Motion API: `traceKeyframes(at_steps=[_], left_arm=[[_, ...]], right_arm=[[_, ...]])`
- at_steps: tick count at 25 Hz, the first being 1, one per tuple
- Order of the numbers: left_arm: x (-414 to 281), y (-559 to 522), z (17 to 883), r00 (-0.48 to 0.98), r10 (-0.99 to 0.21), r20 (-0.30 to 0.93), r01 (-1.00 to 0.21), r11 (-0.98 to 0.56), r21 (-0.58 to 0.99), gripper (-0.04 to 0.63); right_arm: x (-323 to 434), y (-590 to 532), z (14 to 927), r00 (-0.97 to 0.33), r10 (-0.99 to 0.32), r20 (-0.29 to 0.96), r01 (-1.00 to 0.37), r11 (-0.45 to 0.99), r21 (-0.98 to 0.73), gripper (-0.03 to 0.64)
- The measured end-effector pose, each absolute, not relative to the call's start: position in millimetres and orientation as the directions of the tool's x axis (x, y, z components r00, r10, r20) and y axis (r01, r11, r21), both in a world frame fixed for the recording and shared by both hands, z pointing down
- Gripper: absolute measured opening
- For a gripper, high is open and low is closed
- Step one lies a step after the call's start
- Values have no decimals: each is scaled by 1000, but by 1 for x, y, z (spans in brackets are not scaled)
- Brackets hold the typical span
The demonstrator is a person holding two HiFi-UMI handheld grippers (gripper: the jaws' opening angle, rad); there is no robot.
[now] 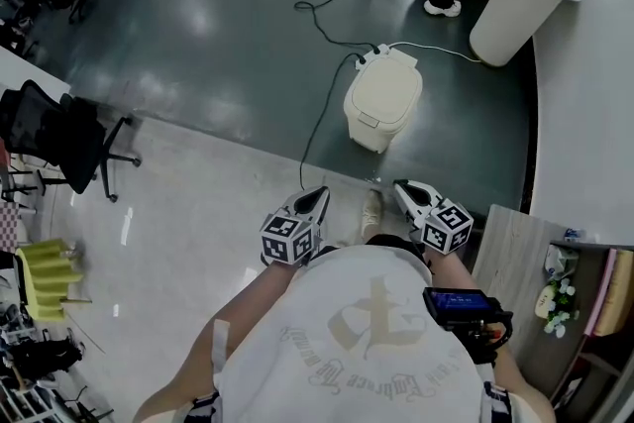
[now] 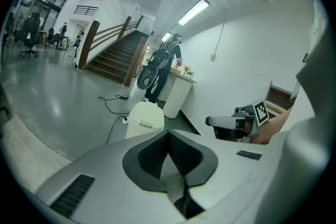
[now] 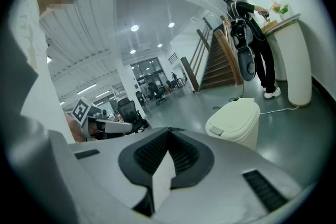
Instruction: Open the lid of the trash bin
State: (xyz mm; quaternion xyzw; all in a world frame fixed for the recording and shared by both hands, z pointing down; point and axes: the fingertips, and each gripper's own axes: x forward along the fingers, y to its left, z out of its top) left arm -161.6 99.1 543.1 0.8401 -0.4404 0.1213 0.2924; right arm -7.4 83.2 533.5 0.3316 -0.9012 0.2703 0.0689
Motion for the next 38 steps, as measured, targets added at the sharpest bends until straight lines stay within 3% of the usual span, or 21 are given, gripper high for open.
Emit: traceKeyframes(at_steps=[38], left_arm=[[-83, -80, 573, 528, -638, 560, -849, -381, 366, 14]], right_arm=[[41, -119, 555, -843, -459, 280, -537, 700, -470, 5]])
